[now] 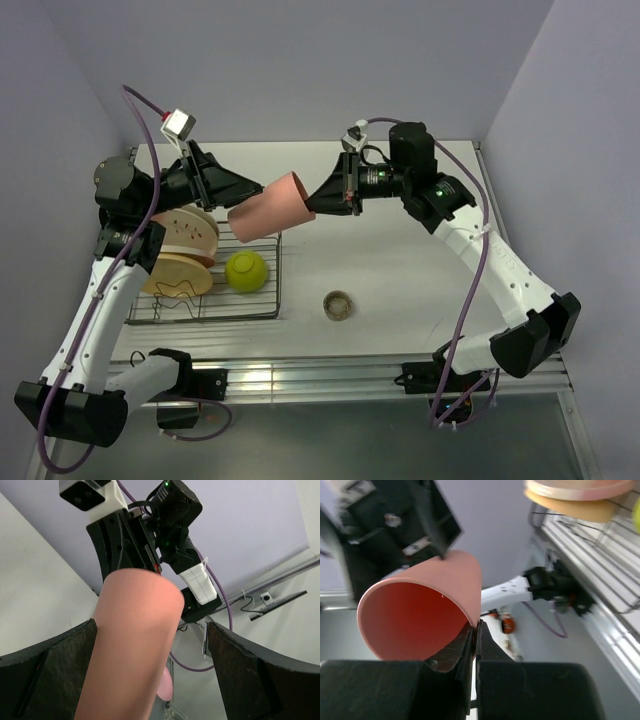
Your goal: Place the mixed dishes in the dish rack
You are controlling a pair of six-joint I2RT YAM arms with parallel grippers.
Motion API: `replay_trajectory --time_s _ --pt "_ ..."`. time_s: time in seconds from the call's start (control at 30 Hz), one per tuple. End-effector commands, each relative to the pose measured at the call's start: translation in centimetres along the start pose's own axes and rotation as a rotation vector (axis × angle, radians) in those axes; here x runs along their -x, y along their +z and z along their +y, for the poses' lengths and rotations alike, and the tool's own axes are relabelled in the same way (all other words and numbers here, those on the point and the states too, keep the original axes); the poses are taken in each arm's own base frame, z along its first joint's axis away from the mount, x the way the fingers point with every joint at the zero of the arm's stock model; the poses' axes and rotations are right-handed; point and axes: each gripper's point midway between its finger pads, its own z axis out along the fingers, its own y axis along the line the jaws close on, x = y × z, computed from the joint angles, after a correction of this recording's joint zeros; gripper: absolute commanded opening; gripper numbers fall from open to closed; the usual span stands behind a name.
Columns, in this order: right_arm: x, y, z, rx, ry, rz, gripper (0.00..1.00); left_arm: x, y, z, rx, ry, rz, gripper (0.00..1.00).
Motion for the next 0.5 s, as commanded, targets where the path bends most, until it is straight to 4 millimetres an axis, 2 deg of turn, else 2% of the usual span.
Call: replay_trajectory --time_s 0.0,0.03,0.2,0.47 --pt "-0.3 -2.9 6.2 0.230 -0.079 -0.020 0.00 -1.5 -0.4 -2.9 -0.082 0.130 0.059 0.99" --pt "0.3 -3.1 5.6 0.229 -0.034 -0.030 0.00 -1.8 -0.5 -3.1 -0.089 0.135 0.066 0.99" --pt "1.2 -4.2 5.9 0.268 -0.015 -0.062 0.00 -3.0 -0.7 -3.8 -0.110 0.155 0.102 0.99" --pt "2.1 -4.1 5.7 0.273 0.003 -0.086 0.00 -2.9 -0.8 -3.8 -0.110 0.152 0.083 0.99"
